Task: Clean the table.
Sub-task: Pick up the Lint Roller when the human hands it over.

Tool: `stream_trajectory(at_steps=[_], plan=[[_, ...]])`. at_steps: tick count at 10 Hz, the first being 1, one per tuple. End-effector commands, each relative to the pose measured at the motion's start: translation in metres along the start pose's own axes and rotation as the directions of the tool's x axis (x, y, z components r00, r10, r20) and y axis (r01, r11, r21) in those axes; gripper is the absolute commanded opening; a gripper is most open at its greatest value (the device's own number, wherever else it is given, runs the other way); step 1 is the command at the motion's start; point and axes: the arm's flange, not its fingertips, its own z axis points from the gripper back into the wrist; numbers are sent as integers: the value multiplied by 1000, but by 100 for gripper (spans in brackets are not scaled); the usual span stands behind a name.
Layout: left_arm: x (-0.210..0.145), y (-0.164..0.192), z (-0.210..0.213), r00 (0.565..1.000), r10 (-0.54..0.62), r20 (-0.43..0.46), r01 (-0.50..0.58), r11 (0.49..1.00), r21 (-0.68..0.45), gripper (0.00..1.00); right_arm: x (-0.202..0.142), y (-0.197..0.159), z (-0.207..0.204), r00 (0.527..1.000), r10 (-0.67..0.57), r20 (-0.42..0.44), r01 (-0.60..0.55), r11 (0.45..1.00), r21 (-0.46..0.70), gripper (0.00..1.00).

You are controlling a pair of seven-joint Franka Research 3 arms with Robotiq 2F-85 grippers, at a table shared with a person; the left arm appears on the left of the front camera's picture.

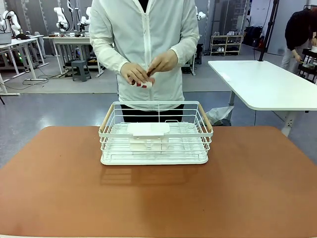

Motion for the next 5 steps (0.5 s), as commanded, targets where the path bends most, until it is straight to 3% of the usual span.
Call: stream_trajectory(at_steps=[1, 5], plan=[[2, 1, 2, 1000, -10, -4, 10, 1000, -26, 100, 0, 2, 1, 1000, 10, 5, -10, 1000, 20, 100], [2, 1, 2, 1000, -10, -4, 10, 1000, -26, 100, 0, 2, 1, 1000, 10, 5, -10, 1000, 20, 100]])
